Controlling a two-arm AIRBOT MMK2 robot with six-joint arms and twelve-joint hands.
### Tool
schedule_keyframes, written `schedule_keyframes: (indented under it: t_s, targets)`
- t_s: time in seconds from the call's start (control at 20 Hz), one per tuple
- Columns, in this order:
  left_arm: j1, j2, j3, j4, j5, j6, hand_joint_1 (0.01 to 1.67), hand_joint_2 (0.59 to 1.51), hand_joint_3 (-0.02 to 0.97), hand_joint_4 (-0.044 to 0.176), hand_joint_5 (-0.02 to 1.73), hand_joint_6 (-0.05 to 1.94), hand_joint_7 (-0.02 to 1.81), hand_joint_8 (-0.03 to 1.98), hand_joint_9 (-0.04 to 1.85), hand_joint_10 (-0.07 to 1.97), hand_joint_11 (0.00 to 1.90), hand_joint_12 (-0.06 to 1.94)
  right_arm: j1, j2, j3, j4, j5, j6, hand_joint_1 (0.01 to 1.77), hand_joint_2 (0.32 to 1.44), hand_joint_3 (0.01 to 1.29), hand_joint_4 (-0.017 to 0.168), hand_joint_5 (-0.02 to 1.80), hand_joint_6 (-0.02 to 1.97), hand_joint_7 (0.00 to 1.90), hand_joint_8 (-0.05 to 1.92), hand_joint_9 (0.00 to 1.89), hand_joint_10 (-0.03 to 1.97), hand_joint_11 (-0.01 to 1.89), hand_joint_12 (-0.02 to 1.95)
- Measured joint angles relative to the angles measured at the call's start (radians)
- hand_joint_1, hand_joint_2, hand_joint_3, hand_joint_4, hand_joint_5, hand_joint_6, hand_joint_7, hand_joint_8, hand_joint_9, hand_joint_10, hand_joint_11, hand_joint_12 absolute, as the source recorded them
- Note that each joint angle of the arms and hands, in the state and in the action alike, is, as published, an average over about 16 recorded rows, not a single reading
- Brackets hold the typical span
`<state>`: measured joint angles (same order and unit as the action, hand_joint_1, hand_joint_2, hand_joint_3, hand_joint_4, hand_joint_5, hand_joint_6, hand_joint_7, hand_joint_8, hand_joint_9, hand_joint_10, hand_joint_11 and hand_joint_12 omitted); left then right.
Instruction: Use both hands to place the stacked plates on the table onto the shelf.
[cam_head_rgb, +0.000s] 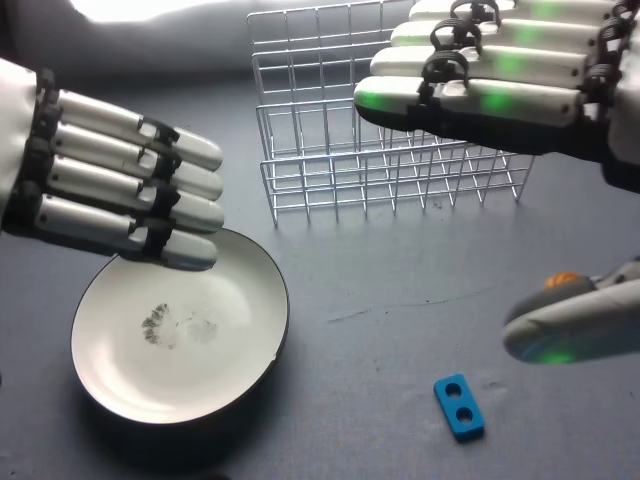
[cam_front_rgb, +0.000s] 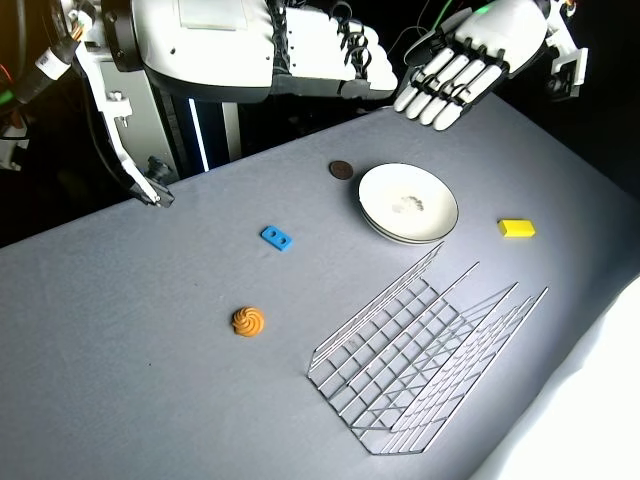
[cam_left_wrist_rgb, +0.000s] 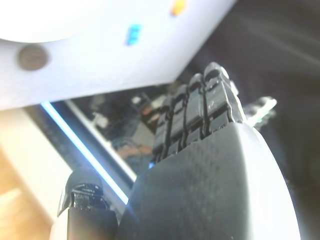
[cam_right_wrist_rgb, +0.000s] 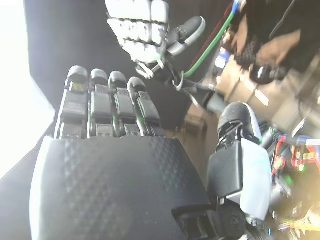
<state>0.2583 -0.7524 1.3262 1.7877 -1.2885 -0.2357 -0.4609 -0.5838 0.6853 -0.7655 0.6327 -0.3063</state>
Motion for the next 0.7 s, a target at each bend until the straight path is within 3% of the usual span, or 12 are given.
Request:
schedule_keyframes:
  t_s: [0.15,0.7]
  targets:
    - [0.041,-0.002,0.002,0.017,-0.005,0.018,0.02,1.081,0.023,-0.005,0.05,0.00,0.03,-0.01,0.02,0.01,0.01,0.00,-0.007,-0.004,-0.001,0.001,-0.010,-0.021,0.25,1.03,0.03,0.001,0.02,0.02,0.02,0.01,0.02,0.01,0.03,0.00]
    - [0.300,-0.032,0.007,-0.021,0.061,0.129,0.02,1.084,0.015,-0.006,0.06,0.00,0.04,-0.01,0.02,0.01,0.02,-0.01,-0.037,-0.014,-0.003,0.004,-0.021,-0.081,0.97,0.97,0.03,-0.002,0.02,0.02,0.02,0.01,0.02,0.01,0.02,-0.01]
